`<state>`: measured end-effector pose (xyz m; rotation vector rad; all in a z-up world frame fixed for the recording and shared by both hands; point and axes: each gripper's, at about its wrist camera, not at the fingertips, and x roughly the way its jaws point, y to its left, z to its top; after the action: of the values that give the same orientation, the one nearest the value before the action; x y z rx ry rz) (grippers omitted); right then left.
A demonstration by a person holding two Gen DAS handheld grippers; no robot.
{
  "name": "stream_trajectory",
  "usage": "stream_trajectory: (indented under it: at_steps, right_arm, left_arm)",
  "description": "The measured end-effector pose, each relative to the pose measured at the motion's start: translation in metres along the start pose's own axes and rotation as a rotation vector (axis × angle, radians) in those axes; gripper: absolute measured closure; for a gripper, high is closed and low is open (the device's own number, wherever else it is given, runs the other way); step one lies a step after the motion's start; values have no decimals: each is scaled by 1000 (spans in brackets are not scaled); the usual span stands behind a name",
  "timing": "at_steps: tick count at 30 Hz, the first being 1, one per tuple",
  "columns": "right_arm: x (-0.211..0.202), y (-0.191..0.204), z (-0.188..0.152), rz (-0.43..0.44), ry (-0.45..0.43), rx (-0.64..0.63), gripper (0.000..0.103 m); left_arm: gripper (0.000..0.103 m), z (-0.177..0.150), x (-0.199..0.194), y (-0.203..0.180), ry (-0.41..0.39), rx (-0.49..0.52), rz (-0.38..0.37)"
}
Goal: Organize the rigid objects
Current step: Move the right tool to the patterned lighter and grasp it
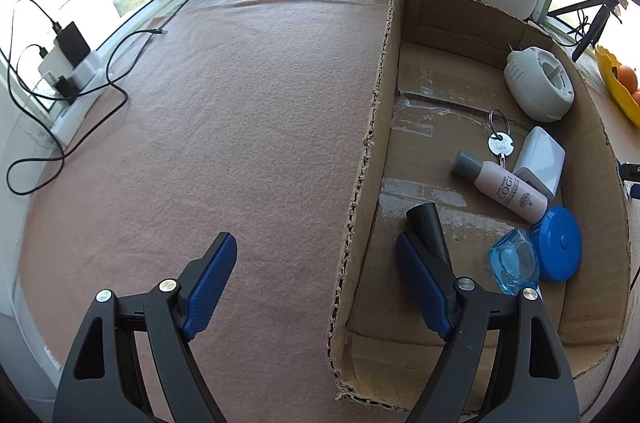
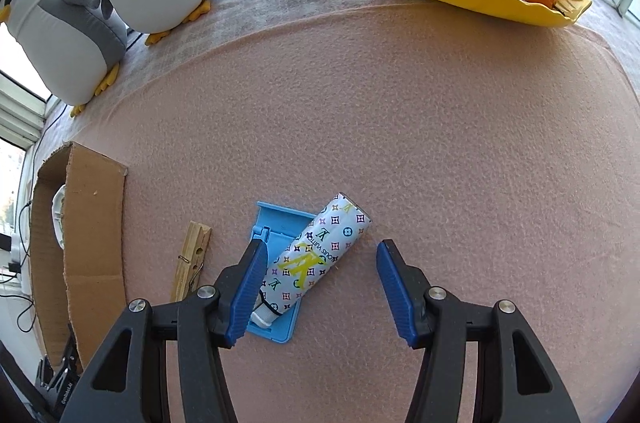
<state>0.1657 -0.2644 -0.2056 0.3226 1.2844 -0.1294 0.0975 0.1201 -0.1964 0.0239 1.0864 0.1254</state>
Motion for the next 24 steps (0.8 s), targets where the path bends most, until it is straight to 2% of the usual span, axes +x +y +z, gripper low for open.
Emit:
stream_trajectory:
  at_steps: [5,10,14,17,22,24]
  right_arm:
    - [-1,-2,-2,-10,5,-22,50]
    - [-4,-7,-3,-17,13,-39,60]
    - [-6,-11,-5,-18,19,-44,63]
    - [-6,-10,-7,-39,16,-73,63]
    - [-6,-9,-10,-96,9,-140,73]
    - [-6,-11,-10,-93,4,-149,74]
  left_arm:
    - [20,0,0,0,0,0,0]
    - [20,0,0,0,0,0,0]
    - [20,0,0,0,0,1,1]
    - [20,0,0,0,0,0,0]
    - [20,0,0,0,-1,1,1]
    - [20,0,0,0,0,1,1]
